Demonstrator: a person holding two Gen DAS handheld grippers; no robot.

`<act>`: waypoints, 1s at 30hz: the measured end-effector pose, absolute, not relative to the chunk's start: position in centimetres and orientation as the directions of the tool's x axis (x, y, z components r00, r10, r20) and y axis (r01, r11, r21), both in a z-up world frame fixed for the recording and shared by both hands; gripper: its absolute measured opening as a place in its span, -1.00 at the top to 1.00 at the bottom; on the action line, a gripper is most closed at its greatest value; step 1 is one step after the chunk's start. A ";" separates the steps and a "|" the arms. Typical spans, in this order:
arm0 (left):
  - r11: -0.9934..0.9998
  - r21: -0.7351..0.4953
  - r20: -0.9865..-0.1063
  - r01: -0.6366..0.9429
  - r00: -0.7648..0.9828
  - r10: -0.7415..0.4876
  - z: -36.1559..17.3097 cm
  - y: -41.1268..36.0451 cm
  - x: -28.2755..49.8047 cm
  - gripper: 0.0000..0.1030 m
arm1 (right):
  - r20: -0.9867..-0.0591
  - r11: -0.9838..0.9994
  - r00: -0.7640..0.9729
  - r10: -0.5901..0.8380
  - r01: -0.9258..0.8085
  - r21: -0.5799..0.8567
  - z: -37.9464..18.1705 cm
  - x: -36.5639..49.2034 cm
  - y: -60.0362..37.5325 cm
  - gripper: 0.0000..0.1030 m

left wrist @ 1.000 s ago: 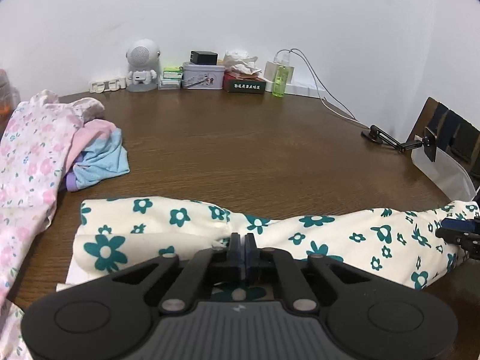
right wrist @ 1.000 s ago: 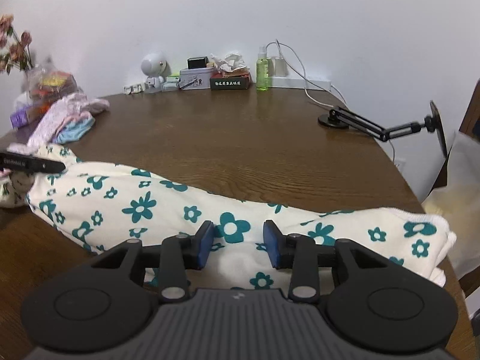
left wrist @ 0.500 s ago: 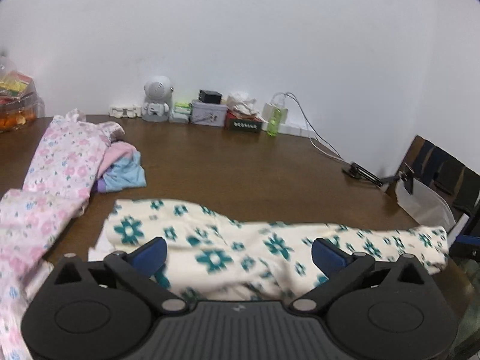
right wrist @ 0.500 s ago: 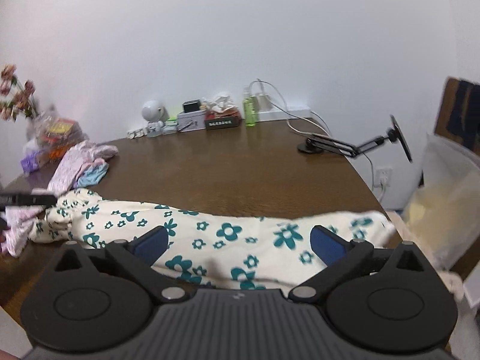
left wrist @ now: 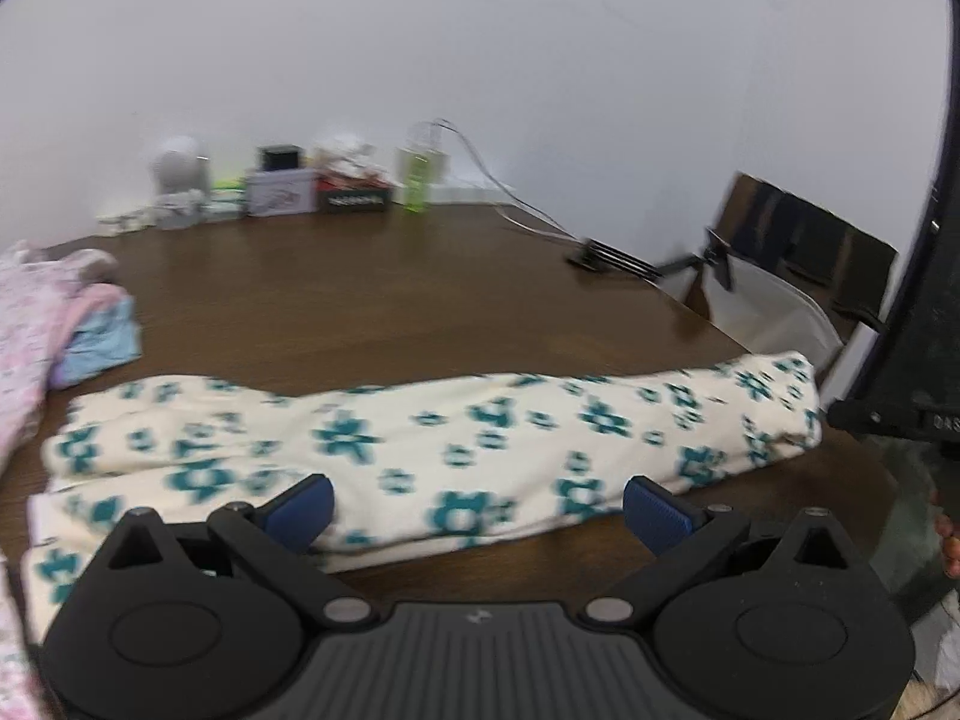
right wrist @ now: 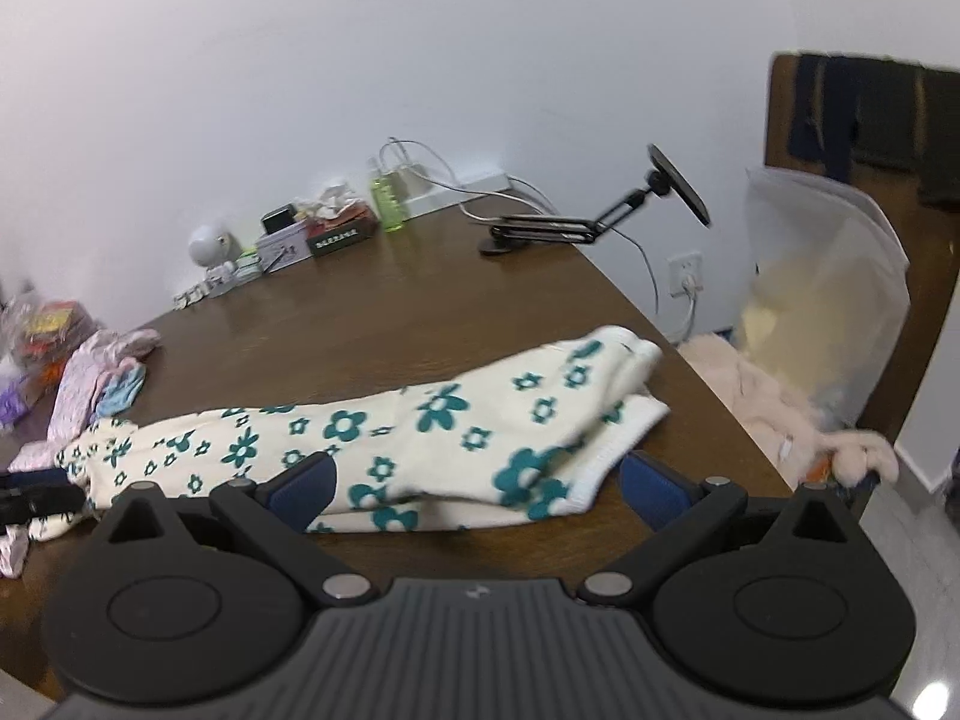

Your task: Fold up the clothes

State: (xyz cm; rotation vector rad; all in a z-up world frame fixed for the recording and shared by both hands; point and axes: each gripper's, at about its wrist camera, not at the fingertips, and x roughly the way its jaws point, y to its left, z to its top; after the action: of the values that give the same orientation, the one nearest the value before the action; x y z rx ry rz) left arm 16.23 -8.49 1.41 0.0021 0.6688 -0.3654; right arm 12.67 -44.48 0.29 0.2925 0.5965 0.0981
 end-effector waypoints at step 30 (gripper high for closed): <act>0.983 -0.156 -0.728 0.095 0.662 -0.179 0.8 -8.2 14.5 -1.00 | -0.696 0.979 0.693 0.191 -0.083 0.186 -0.3 13.0 -39.0 -0.99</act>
State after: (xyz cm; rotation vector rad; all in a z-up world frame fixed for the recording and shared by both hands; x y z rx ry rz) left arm 14.52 -8.15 0.81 -0.1073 0.8330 -0.1551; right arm 12.96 -39.02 -0.33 0.1440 0.7918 0.1533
